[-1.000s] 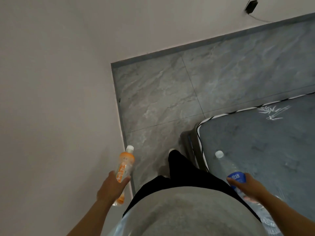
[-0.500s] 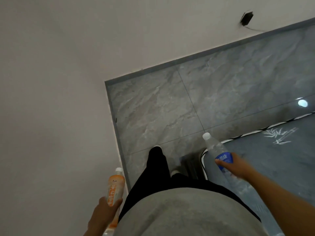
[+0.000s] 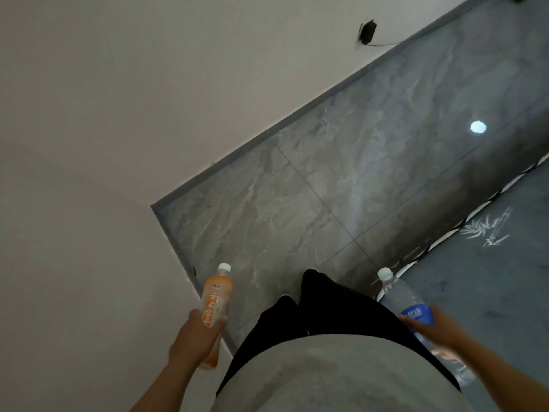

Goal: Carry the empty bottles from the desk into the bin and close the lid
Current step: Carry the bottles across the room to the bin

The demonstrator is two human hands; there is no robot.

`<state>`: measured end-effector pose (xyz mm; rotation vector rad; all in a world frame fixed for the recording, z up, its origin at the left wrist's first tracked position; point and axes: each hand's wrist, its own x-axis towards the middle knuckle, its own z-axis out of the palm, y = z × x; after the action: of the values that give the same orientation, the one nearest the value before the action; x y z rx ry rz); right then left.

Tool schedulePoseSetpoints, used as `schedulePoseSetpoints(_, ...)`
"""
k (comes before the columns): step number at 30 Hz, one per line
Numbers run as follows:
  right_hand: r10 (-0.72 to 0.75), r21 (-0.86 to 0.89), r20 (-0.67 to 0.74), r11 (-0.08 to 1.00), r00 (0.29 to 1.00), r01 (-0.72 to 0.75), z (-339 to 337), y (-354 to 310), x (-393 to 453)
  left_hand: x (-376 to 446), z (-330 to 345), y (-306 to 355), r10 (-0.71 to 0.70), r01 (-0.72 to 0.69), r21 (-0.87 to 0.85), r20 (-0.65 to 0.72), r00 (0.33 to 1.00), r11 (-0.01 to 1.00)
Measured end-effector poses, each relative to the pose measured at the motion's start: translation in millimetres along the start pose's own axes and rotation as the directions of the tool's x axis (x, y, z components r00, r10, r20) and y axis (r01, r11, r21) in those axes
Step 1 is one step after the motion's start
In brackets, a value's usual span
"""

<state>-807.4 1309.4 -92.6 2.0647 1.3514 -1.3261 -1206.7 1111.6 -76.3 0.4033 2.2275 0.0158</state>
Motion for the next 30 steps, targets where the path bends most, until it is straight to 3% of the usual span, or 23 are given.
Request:
schedulePoseSetpoints(4,0.061,0.098,0.006,0.993,0.998,-0.061,-10,-19,23,39,-27,57,0.069,-0.069,0.054,0.004,0.998,0.996)
schedulePoseSetpoints(14,0.012,0.248,-0.058,0.969,0.998,0.002,-88,-118,92,100,-74,162,0.099,-0.107,0.139,0.065,0.993,0.984)
schedulePoseSetpoints(19,0.057,0.292,-0.085,0.956,0.995,-0.030,-114,-165,103,140,-109,212,0.119,-0.130,0.150,0.076,0.990,0.980)
schedulePoseSetpoints(27,0.222,0.366,-0.045,0.911,0.974,-0.191,-124,-202,108,203,-154,343,0.214,-0.244,0.326,0.127,0.969,0.913)
schedulePoseSetpoints(30,0.313,0.436,-0.029,0.859,0.949,-0.270,-119,-208,109,223,-167,412,0.333,-0.379,0.335,0.189,0.924,0.862)
